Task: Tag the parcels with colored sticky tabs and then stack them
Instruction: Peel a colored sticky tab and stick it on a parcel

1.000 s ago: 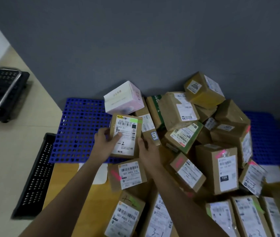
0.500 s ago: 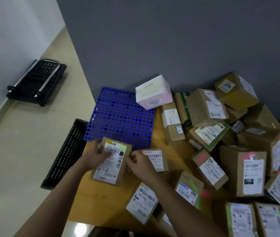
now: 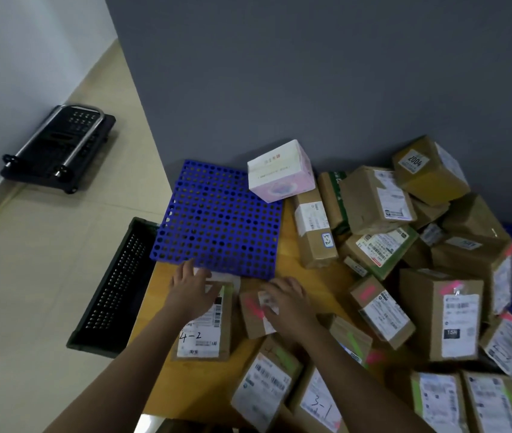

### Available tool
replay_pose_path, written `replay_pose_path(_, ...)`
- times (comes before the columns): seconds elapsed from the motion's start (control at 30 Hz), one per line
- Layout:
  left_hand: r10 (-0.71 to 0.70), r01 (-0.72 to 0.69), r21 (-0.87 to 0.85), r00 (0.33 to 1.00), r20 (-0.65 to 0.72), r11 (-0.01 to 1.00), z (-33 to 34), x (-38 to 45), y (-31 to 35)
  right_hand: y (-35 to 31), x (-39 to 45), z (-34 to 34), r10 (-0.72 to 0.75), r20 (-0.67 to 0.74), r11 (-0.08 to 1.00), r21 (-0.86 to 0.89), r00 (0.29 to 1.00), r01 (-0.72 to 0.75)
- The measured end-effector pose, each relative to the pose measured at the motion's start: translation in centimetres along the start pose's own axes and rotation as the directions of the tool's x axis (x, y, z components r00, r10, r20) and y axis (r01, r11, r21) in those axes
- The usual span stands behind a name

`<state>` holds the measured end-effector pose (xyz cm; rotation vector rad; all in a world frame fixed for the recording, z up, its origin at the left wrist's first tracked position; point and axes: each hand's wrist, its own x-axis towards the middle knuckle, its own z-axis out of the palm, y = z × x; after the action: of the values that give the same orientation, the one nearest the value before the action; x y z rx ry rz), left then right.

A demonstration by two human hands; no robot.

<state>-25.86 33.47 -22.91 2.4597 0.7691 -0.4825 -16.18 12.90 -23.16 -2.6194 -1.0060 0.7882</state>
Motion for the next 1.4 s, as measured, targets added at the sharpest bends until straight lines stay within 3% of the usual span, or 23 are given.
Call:
replay_pose_path(0.1,0.034,-0.04,-0.061,0.996,-0.086,0.997,-1.2,1.8,2.3,0.6,0.2,-0.8,-0.022,-0.064,0.997,0.07,0.998,0.027)
replay_pose_path(0.27,0.138,-0.172,-0.168,0.971,-0.196,0.971,-4.4,6.5,7.7,0.5,4.2,-6.2,0.063,-0.339,0.985,0.173,0.939,-0.003)
replay_pose_path(0.4,0.146,-0.191,-0.203,0.964,-0.221,0.96,-6.4,10.7,11.6,0.5,9.4,-11.2,0.132,-0.411,0.97,0.239,0.902,-0.033)
replay_pose_path(0.5,0.168,-0.202,-0.15,0.963,-0.21,0.968,-7.3,13.2,13.2,0.6,12.7,-14.1,0.282,-0.382,0.907,0.405,0.88,-0.114)
replay_pose_path(0.63,0.19,-0.191,-0.007,0.977,-0.099,0.982,-7.1,15.1,13.5,1.5,16.3,-16.5,0.428,-0.194,0.789,0.557,0.882,-0.26)
replay_pose_path(0.73,0.216,-0.218,-0.018,0.974,-0.072,0.976,-6.2,15.6,13.2,1.8,17.7,-16.7,0.473,-0.056,0.62,0.731,0.88,-0.287)
replay_pose_path(0.83,0.227,-0.235,-0.1,0.97,-0.086,0.967,-5.7,16.0,12.8,1.9,17.9,-16.5,0.534,-0.044,0.499,0.823,0.844,-0.273)
replay_pose_path(0.97,0.255,-0.276,-0.112,0.951,-0.172,0.955,-5.7,15.2,12.7,1.2,17.4,-16.5,0.63,-0.136,0.489,0.834,0.765,-0.254)
replay_pose_path(1.07,0.318,-0.36,-0.068,0.886,-0.339,0.931,-5.6,13.2,13.5,0.2,15.6,-17.1,0.688,-0.151,0.408,0.889,0.71,-0.206)
replay_pose_path(1.17,0.414,-0.357,0.209,0.773,-0.48,0.91,-4.9,11.2,14.4,0.1,13.4,-17.2,0.692,-0.023,0.256,0.942,0.722,-0.216)
replay_pose_path(1.27,0.534,-0.333,0.439,0.683,-0.498,0.835,-4.9,10.3,15.0,0.4,10.7,-17.6,0.67,0.006,0.235,0.947,0.742,-0.22)
replay_pose_path(1.33,0.547,-0.352,0.425,0.632,-0.55,0.834,-5.3,9.8,15.8,0.8,8.5,-17.9,0.64,-0.025,0.255,0.95,0.768,-0.182)
replay_pose_path(1.4,0.472,-0.407,0.248,0.676,-0.566,0.879,-6.1,8.6,17.0,1.7,6.5,-17.9,0.585,-0.147,0.277,0.961,0.798,-0.025)
